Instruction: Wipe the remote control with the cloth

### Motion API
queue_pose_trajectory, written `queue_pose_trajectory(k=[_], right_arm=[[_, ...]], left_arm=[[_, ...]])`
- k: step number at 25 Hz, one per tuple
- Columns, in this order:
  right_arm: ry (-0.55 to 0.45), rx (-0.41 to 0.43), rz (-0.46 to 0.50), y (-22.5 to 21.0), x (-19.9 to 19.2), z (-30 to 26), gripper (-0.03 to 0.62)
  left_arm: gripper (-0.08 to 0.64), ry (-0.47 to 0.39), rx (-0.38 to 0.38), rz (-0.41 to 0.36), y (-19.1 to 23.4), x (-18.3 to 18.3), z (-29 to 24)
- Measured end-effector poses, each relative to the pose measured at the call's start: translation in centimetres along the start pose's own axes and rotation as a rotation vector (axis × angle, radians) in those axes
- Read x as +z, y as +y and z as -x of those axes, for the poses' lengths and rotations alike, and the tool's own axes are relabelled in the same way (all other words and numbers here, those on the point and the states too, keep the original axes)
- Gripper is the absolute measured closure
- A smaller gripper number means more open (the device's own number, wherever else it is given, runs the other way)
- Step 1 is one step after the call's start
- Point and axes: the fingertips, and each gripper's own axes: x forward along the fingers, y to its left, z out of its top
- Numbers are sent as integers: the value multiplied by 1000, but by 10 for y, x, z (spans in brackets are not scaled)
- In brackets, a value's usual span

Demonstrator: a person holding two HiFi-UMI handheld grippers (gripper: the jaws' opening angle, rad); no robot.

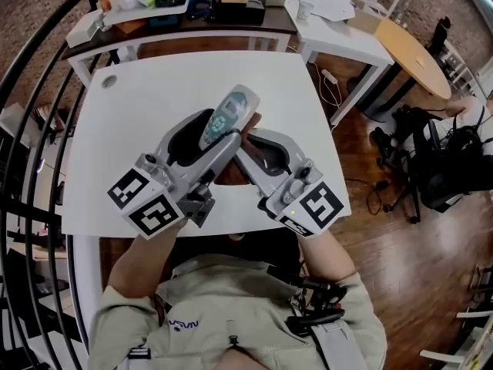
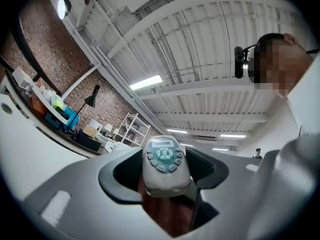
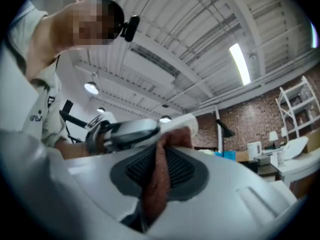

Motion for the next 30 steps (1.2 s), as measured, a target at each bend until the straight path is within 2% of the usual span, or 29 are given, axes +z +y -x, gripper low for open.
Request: queue_pose_trajectory(k=[2,4,9,11,14,18,22,25,27,30], right_arm=[[40,119,75,37,-7,-10,540],[68,136,75,45,-13,-11,540],[29,-152,-37,-42,-3,14,540],[30,-196,-72,-62,-2,17,540],[57,-152,-81,-55,-8,9,540],[112,31,-58,-1,-22,-11,540],[136,118,-35,27,-31,-15,540],[117,124,-30,29,-28,-13,540],[106,64,-27,10,-24,-8,540],[104,-72,-9,-32,-18,-1,540]], left_arm=[[279,-17,-12,63,1,4,-1],[279,-36,-16,120,5,5,2],[279,-53,-45,231,8,4,7],[279,-41,-79,260,1,0,4],[279,-32,-98,271,-5,-3,-2],[279,-46,-68,250,1,0,-5],[279,-43,-14,200,15,-2,-4],[279,-35,60,117,30,-4,1],[279,-20,144,-26,43,-1,5],[279,39,290,-319,68,1,9]])
